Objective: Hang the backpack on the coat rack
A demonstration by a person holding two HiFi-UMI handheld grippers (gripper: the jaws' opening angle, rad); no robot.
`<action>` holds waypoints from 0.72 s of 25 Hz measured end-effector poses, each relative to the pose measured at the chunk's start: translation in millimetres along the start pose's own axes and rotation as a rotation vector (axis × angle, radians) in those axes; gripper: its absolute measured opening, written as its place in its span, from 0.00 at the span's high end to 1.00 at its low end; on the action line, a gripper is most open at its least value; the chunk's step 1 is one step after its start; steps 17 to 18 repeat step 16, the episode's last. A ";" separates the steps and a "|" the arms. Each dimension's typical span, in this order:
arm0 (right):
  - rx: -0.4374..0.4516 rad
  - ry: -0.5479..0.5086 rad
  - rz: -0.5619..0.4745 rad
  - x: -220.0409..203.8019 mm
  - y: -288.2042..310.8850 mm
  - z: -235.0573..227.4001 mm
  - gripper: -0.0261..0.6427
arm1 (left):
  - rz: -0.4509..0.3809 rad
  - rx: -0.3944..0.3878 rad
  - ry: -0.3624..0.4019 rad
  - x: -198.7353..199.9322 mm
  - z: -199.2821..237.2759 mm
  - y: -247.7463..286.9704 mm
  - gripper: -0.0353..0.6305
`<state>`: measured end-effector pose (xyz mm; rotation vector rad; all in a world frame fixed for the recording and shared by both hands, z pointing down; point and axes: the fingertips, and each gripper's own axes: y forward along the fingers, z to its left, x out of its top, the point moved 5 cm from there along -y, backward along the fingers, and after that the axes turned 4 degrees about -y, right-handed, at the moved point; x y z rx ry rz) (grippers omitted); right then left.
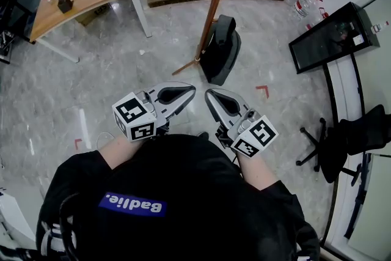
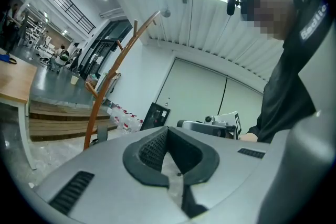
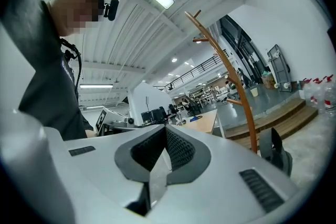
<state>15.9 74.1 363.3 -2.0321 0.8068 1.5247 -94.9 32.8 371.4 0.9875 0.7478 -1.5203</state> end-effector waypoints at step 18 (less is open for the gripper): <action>0.001 0.017 0.005 -4.6 -2.9 5.6 0.95 | -0.009 0.006 -0.011 -5.3 -8.3 -5.8 0.96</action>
